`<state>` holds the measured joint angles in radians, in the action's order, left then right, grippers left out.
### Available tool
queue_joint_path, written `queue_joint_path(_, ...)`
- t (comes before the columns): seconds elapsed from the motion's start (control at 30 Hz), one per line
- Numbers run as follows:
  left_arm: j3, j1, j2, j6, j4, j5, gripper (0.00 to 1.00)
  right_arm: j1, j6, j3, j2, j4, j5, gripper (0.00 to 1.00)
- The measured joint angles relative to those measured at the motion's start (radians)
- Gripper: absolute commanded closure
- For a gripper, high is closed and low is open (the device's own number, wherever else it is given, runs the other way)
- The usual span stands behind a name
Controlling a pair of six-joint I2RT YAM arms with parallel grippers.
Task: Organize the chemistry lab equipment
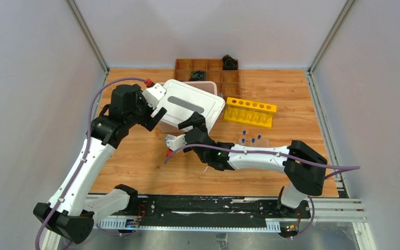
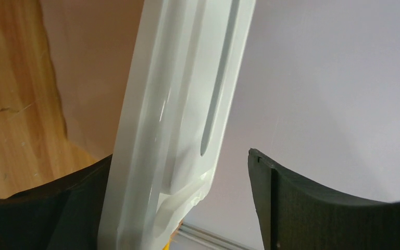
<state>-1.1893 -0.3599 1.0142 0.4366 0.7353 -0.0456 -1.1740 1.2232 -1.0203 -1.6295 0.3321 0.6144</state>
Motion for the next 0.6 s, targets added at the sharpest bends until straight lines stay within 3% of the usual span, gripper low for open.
queue_joint_path(0.37,-0.016,0.005,0.122,-0.037,-0.032,-0.013,0.07,0.002,-0.367,-0.108,0.111,-0.410,-0.127,0.08)
queue_joint_path(0.6,-0.061,0.015,0.221,-0.075,-0.058,-0.018,0.08,0.007,-0.548,-0.109,0.137,-0.537,-0.210,0.06)
